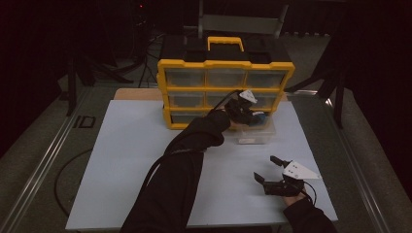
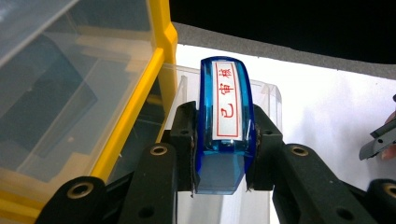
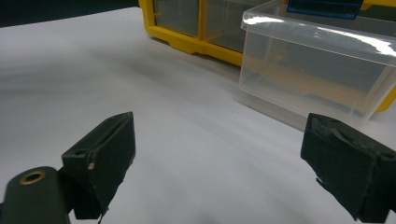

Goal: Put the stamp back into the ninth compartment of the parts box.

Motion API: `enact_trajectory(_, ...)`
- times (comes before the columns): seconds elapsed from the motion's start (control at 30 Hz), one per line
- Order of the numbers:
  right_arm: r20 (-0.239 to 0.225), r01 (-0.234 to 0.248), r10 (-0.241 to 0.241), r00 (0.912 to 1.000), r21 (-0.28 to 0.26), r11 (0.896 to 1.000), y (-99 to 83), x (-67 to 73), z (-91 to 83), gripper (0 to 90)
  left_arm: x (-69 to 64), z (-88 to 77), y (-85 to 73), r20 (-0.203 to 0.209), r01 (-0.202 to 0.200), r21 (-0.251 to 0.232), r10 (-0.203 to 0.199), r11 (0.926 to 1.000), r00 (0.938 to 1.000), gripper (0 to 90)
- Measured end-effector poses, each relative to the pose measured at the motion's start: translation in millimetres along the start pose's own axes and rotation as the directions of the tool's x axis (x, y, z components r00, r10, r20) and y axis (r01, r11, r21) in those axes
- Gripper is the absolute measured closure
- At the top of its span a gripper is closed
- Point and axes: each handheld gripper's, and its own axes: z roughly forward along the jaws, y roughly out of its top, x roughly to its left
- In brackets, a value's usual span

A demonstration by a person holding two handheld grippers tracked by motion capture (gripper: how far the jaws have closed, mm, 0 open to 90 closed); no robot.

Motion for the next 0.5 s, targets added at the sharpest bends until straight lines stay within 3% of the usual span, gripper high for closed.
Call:
enact_trajectory(0.33, -0.001, 0.002, -0.002, 1.0000, -0.001, 1.000, -0.2, -0.6, -0.1, 10.2, -3.1, 3.4, -1.3, -0.006, -0.010, -0.001, 0.010, 0.9999, 0.9999, 69.4)
enact_trajectory(0.5, -0.002, 0.001, -0.001, 1.0000, 0.003, 1.000, -0.6, -0.5, 0.4, 10.2, -7.0, 0.8, 1.0, 0.018, 0.001, -0.003, -0.001, 1.0000, 0.9998, 46.0)
